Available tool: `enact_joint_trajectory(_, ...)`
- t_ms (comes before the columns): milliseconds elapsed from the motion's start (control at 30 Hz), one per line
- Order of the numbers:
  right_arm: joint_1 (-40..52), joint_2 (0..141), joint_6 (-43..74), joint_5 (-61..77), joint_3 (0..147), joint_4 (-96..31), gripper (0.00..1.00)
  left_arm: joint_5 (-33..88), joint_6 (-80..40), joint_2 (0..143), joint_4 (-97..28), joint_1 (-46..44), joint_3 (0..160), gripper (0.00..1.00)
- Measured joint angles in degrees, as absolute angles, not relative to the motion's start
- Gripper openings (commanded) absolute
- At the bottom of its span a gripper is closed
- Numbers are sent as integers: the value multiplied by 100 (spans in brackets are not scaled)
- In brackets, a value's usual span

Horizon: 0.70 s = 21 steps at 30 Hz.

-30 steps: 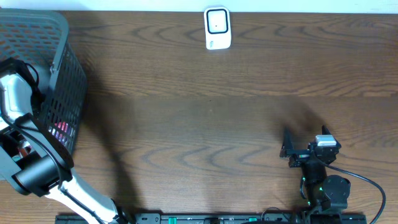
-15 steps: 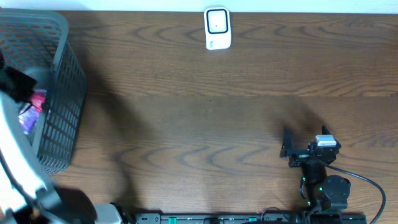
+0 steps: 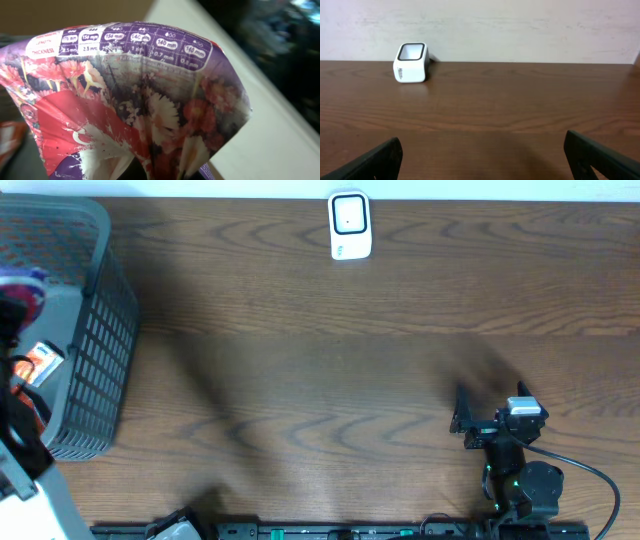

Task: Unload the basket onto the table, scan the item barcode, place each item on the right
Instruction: 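Carry the pad pack with the left gripper to the white scanner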

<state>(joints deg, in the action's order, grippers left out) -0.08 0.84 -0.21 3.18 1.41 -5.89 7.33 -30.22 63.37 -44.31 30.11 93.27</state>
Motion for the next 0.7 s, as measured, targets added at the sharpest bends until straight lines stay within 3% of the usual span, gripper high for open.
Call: enact_joint_trajectory(700, -8, 84, -21, 320, 141, -589, 99, 1068, -1350, 6665, -4978, -825, 9327, 7)
